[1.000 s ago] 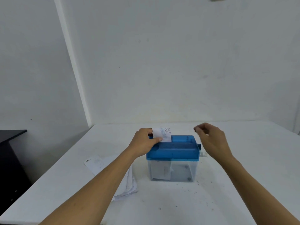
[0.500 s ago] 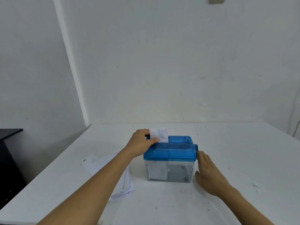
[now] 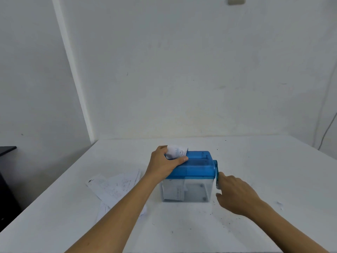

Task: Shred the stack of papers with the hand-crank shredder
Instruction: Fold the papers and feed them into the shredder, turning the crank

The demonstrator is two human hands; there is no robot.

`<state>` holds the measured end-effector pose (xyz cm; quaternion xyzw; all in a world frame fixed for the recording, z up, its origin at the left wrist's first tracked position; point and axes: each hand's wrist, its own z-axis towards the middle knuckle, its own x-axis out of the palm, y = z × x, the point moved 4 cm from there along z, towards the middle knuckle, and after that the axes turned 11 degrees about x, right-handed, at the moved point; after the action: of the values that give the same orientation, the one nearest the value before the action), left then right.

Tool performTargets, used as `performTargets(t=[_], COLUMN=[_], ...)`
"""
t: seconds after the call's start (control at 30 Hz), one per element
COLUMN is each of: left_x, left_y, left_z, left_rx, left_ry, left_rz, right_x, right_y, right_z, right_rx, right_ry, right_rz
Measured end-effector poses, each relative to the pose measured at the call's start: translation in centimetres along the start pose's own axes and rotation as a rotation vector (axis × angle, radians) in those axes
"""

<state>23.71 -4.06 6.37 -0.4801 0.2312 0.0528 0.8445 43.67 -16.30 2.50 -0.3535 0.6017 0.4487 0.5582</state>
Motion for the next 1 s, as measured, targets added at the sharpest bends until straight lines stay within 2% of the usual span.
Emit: performTargets(t=[0.13,0.33,0.43,0.53,0.77,0.87,0.93,1.0], left_x=[0.3,0.3,0.1,0.0,0.2,0.3,0.3,0.2], left_y=[0.3,0.5,0.3,0.1,0.1,0.1,0.0,-0.1], left_z=[-0.3,-0.5,-0.6,-0.6,-0.7,-0.7,-0.8,-0.8], left_rx=[-0.032,-0.021,-0.011,-0.010,-0.007,-0.026,-0.027,-0.027], left_ry=[-0.027,-0.049,-0.036,-0.020,-0.035,-0.041,-0.044,-0.046], left_rz=[0.001,-0.001,-0.013,-0.031,-0.047,-0.047,-0.047,-0.048], right_x=[-2.8,-7.6,-9.3,-11.0,-10.3,-7.5,-5.7,-3.8], right_y=[0.2,1.1,0.9,0.5,0.7,0.5,0.5,0.4], right_z=[0.9,2.6,3.8,5.3,9.9,11.1,11.6,12.0], right_rx=[-0.015,0.055,0.073,0.064,0.009,0.013,0.042,0.088], right_ry=[0.141,0.538,0.597,0.507,0.047,-0.025,-0.068,-0.033], right_rz=[-0.072,0.050,0.109,0.237,0.532,0.722,0.761,0.832])
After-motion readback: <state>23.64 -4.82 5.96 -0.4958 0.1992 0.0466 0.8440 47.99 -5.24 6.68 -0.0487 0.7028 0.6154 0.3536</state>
